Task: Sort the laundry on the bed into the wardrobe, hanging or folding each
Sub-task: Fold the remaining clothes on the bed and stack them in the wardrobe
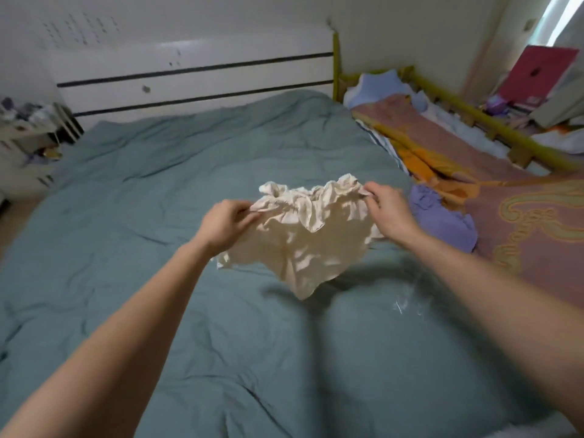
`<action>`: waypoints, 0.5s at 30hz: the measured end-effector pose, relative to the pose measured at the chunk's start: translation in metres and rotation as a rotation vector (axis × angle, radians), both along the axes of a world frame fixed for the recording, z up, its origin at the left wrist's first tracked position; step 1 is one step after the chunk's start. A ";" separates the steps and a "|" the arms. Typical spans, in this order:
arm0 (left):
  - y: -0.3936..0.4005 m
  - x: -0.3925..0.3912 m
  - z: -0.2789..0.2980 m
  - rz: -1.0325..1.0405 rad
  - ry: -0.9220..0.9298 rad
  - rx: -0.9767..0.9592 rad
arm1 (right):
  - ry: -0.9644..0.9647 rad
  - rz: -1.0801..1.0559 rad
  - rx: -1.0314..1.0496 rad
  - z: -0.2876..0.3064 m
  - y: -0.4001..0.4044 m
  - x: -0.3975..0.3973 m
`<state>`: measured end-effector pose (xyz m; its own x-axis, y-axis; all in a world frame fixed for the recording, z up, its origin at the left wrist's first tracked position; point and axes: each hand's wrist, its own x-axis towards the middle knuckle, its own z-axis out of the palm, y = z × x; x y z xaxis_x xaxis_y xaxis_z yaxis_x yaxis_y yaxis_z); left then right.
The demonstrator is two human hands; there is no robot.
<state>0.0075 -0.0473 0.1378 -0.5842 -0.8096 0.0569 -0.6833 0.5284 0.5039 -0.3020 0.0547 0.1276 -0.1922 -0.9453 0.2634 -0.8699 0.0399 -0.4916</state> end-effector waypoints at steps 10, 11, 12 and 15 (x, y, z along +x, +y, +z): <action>0.016 0.049 0.011 0.261 0.108 -0.213 | 0.099 -0.149 -0.015 0.014 -0.007 0.050; 0.018 0.052 0.011 0.199 0.104 -0.173 | 0.088 -0.233 -0.053 0.013 -0.007 0.054; 0.024 0.055 0.008 0.074 -0.013 -0.100 | 0.105 -0.207 0.018 0.013 -0.004 0.058; 0.032 0.073 -0.016 -0.099 -0.304 0.094 | 0.135 0.105 0.482 0.009 0.010 0.060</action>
<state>0.0807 -0.0156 0.1214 -0.6392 -0.7414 -0.2045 -0.7575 0.5608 0.3343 -0.2419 0.0649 0.1364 -0.0839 -0.9780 -0.1909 -0.9361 0.1431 -0.3215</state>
